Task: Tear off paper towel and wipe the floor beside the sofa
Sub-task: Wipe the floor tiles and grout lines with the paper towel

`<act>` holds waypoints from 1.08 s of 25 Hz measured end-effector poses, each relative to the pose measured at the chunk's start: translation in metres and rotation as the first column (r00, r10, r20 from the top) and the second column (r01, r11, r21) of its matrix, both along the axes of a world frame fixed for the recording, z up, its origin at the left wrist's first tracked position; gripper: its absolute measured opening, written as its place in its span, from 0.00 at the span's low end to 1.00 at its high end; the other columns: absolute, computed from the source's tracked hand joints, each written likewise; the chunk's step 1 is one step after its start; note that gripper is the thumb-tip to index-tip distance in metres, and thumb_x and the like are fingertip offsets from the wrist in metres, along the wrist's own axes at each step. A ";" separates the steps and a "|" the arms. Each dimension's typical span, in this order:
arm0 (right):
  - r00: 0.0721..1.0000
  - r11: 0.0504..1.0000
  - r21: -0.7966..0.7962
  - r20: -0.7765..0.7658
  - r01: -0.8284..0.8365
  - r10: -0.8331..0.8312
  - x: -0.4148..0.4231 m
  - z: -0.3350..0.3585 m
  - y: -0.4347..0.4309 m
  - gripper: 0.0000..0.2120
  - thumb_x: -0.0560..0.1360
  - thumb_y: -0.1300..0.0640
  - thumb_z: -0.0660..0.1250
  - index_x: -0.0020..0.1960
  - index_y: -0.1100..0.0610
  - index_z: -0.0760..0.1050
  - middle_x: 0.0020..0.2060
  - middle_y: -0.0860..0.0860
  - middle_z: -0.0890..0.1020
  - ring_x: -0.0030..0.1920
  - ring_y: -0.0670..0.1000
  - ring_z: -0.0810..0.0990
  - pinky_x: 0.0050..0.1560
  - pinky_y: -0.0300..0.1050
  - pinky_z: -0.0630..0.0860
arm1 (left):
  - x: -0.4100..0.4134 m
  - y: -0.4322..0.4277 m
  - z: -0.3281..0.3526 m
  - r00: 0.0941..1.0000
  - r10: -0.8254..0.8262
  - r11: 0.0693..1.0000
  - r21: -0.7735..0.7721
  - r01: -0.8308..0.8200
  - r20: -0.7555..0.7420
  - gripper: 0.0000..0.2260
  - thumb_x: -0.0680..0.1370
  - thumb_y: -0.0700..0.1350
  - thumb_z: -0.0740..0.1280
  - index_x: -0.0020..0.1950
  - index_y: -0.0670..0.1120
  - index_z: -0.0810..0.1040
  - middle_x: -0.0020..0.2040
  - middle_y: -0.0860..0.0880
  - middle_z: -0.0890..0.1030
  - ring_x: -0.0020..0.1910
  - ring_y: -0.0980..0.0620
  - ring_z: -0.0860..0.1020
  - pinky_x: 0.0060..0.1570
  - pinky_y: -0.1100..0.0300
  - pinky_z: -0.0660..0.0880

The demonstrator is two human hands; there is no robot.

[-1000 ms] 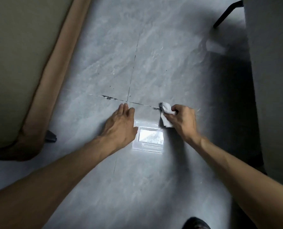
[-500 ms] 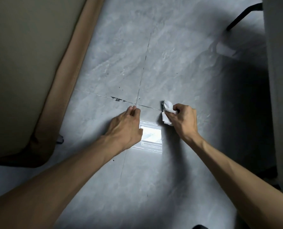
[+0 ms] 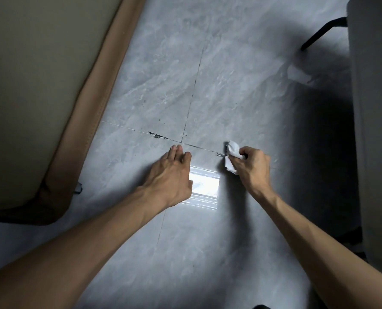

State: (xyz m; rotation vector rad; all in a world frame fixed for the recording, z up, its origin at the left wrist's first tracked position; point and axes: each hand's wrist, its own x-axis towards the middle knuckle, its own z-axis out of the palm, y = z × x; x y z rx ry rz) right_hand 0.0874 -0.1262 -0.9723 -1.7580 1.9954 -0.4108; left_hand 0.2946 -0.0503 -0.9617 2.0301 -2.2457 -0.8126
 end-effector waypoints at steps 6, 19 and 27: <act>0.995 0.996 -0.017 0.037 -0.088 0.089 0.037 -0.009 -0.001 0.19 0.72 0.47 0.70 0.32 0.61 0.73 0.24 0.56 0.68 0.29 0.49 0.62 0.28 0.44 0.62 | -0.004 0.000 -0.002 1.000 0.013 1.000 0.003 -0.013 -0.005 0.29 0.76 0.52 0.62 0.73 0.42 0.57 0.78 0.38 0.53 0.78 0.42 0.51 0.72 0.53 0.57; 0.999 0.999 -0.013 0.024 -0.030 0.030 -0.005 -0.007 0.000 0.23 0.73 0.43 0.69 0.33 0.62 0.73 0.24 0.56 0.68 0.30 0.48 0.61 0.27 0.43 0.61 | -0.004 0.002 -0.006 0.999 0.027 1.000 -0.006 -0.027 -0.023 0.29 0.76 0.52 0.62 0.72 0.42 0.57 0.78 0.38 0.53 0.78 0.42 0.51 0.72 0.54 0.57; 0.997 0.998 -0.004 0.030 -0.066 0.066 0.010 -0.008 -0.001 0.22 0.72 0.45 0.69 0.33 0.63 0.74 0.25 0.59 0.68 0.31 0.48 0.60 0.28 0.46 0.63 | -0.004 0.003 -0.006 1.000 0.015 1.000 -0.011 -0.015 -0.025 0.30 0.76 0.52 0.62 0.73 0.42 0.56 0.78 0.37 0.53 0.78 0.41 0.51 0.73 0.54 0.56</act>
